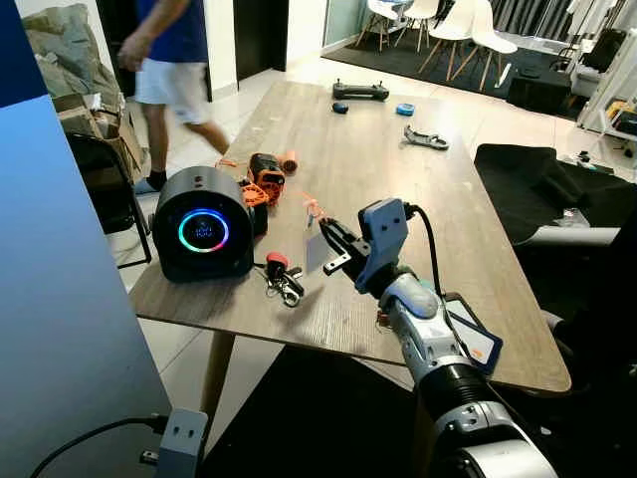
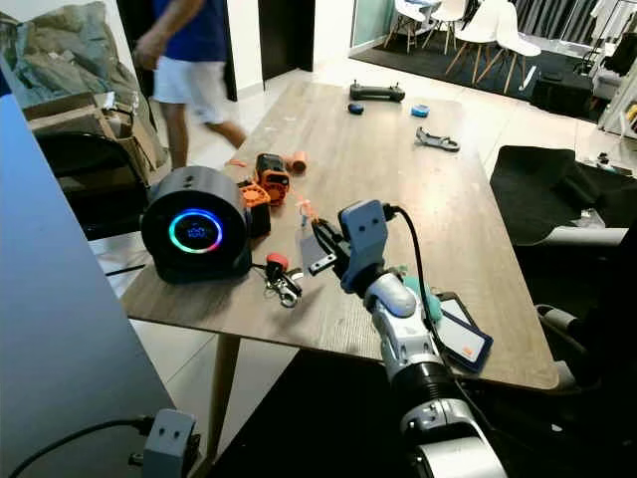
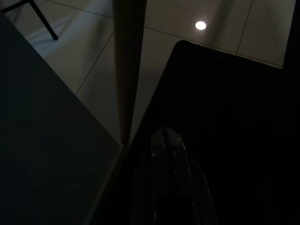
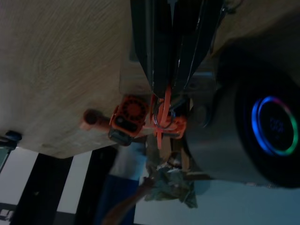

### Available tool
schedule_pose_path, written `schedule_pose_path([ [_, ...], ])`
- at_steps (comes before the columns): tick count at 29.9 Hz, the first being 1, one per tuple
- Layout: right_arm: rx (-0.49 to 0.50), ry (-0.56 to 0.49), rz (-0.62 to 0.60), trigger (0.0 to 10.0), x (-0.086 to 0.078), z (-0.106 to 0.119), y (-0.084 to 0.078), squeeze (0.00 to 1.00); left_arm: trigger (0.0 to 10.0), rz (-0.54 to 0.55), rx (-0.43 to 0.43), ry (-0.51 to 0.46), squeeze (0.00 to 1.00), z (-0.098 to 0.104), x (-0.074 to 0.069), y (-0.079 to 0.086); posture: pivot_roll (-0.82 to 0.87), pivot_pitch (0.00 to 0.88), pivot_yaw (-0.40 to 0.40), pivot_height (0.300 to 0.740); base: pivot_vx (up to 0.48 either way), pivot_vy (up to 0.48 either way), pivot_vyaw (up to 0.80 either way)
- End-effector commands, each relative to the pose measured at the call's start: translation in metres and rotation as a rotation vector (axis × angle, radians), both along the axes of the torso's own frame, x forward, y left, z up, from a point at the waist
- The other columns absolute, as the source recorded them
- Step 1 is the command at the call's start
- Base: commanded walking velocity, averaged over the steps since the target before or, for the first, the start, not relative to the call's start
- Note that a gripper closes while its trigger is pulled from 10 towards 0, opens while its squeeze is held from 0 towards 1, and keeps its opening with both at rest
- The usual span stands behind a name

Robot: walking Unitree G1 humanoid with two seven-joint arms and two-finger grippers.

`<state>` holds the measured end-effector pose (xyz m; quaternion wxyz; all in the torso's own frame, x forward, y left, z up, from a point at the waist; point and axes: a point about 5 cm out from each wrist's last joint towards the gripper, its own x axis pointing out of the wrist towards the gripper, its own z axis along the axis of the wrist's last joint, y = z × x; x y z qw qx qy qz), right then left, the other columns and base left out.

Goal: Hang keys on a hook

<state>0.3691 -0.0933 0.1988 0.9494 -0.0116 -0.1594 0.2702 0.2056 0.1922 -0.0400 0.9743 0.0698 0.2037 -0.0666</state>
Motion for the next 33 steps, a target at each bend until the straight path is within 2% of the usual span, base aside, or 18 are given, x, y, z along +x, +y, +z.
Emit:
schedule_pose_path([
  [1,0.025,-0.006,-0.027,10.0,0.002,0.005,-0.007,0.0,10.0,0.001,-0.009,0.028,0.0,-0.005,-0.005,-0.002,0.09,0.078,-0.071,0.74,0.0,0.0,0.0],
  [2,0.025,-0.006,-0.027,10.0,0.002,0.005,-0.007,0.0,10.0,0.001,-0.009,0.028,0.0,-0.005,-0.005,-0.002,0.09,0.078,-0.071,0.74,0.0,0.0,0.0],
  [4,0.076,-0.018,-0.117,10.0,0.006,0.013,-0.027,0.0,10.0,0.002,-0.008,0.027,0.0,-0.005,-0.005,-0.002,0.09,0.075,-0.072,0.74,0.0,0.0,0.0],
  [7,0.1,-0.027,-0.215,10.0,0.01,0.018,-0.049,0.0,10.0,0.003,-0.009,0.027,0.0,-0.005,-0.005,-0.002,0.09,0.069,-0.072,0.74,0.0,0.0,0.0],
  [10,0.101,-0.029,-0.239,10.0,0.01,0.019,-0.054,0.0,10.0,0.002,-0.009,0.027,0.0,-0.005,-0.005,-0.002,0.09,0.069,-0.072,0.74,0.0,0.0,0.0],
  [11,0.124,-0.03,-0.376,10.0,0.011,0.02,-0.086,0.0,10.0,0.002,-0.009,0.025,0.0,-0.004,-0.004,-0.002,0.09,0.064,-0.071,0.74,0.0,0.0,0.0],
  [14,0.18,-0.027,-0.547,10.0,0.009,0.02,-0.126,0.0,10.0,0.001,-0.008,0.024,0.0,-0.004,-0.004,-0.002,0.09,0.057,-0.068,0.74,0.0,0.0,0.0],
  [15,0.2,-0.023,-0.633,10.0,0.005,0.019,-0.145,0.0,10.0,0.002,-0.007,0.023,0.0,-0.004,-0.003,-0.001,0.09,0.057,-0.068,0.74,0.0,0.0,0.0],
  [16,0.2,-0.023,-0.633,10.0,0.005,0.019,-0.145,0.0,10.0,0.002,-0.007,0.023,0.0,-0.004,-0.003,-0.001,0.09,0.057,-0.068,0.74,0.0,0.0,0.0],
  [18,0.232,-0.012,-0.761,10.0,-0.003,0.014,-0.176,0.0,10.0,0.004,-0.005,0.021,0.0,-0.003,-0.003,0.0,0.09,0.055,-0.066,0.74,0.0,0.0,0.0],
  [19,0.232,-0.012,-0.761,10.0,-0.003,0.014,-0.176,0.0,10.0,0.004,-0.005,0.021,0.0,-0.003,-0.003,0.0,0.09,0.055,-0.066,0.74,0.0,0.0,0.0],
  [22,0.266,0.026,-0.893,10.0,-0.018,-0.001,-0.21,0.0,10.0,0.012,0.003,0.029,0.0,-0.004,-0.005,0.004,0.1,0.055,-0.065,0.74,0.0,0.0,0.0],
  [24,0.291,0.053,-0.962,10.0,-0.03,-0.015,-0.226,0.0,10.0,0.02,0.013,0.044,0.0,-0.006,-0.008,0.007,0.09,0.057,-0.063,0.74,0.0,0.0,0.0],
  [27,0.304,0.09,-1.04,10.0,-0.046,-0.035,-0.24,0.0,10.0,0.031,0.024,0.062,0.0,-0.009,-0.013,0.012,0.1,0.059,-0.066,0.74,0.0,0.0,0.0],
  [29,0.272,0.126,-1.095,10.0,-0.059,-0.053,-0.248,0.0,10.0,0.046,0.027,0.071,0.0,-0.01,-0.017,0.015,0.1,0.059,-0.066,0.74,0.0,0.0,0.0],
  [32,0.256,0.146,-1.115,10.0,-0.065,-0.063,-0.251,0.0,10.0,0.055,0.027,0.073,0.0,-0.011,-0.018,0.017,0.1,0.06,-0.067,0.74,0.0,0.0,0.0],
  [33,0.226,0.238,-1.176,10.0,-0.086,-0.095,-0.257,0.0,10.0,0.068,0.029,0.081,0.0,-0.012,-0.022,0.02,0.1,0.061,-0.069,0.74,0.0,0.0,0.0],
])
